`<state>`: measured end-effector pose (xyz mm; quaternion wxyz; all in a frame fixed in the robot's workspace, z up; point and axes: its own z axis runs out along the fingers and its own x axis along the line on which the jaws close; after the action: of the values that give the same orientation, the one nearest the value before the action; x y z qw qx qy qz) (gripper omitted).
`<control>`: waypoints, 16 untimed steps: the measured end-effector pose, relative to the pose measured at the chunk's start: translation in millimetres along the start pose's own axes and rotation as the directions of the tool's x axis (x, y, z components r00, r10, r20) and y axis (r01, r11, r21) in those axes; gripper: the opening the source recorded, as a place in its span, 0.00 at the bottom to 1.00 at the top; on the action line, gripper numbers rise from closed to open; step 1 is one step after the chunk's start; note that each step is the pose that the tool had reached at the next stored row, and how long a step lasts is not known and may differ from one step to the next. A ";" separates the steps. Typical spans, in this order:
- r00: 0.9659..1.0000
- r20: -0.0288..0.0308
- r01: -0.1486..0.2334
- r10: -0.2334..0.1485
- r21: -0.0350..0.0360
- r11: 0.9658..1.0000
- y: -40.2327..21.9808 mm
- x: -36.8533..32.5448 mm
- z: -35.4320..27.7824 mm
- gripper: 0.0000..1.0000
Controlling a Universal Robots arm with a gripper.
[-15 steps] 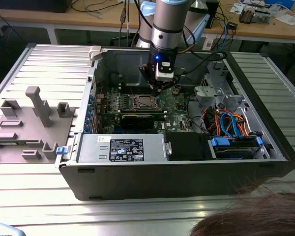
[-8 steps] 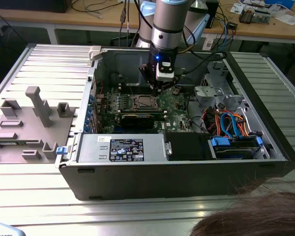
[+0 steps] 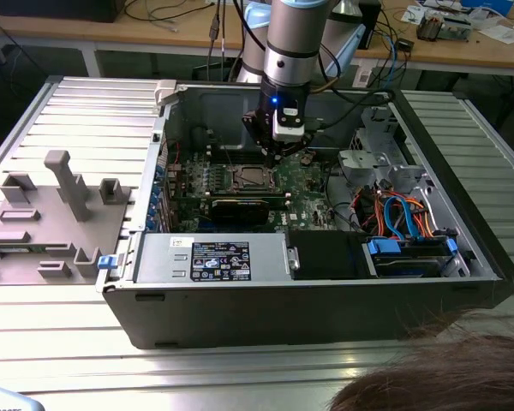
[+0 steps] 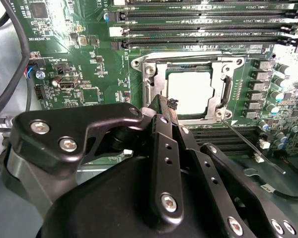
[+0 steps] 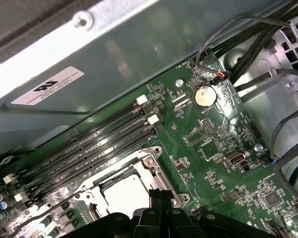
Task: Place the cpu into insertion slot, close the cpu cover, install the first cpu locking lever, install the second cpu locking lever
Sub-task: 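Install the first cpu locking lever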
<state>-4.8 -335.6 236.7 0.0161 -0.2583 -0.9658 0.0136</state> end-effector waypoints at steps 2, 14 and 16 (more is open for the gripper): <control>1.000 0.000 0.005 -0.005 0.000 1.000 0.0 0.0 0.0 0.11; 1.000 0.001 0.028 -0.028 0.001 1.000 0.0 0.0 0.0 0.11; 1.000 0.001 0.030 -0.030 0.001 1.000 0.0 0.0 0.0 0.11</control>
<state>-4.8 -335.6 236.7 0.0159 -0.2438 -0.9696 0.0139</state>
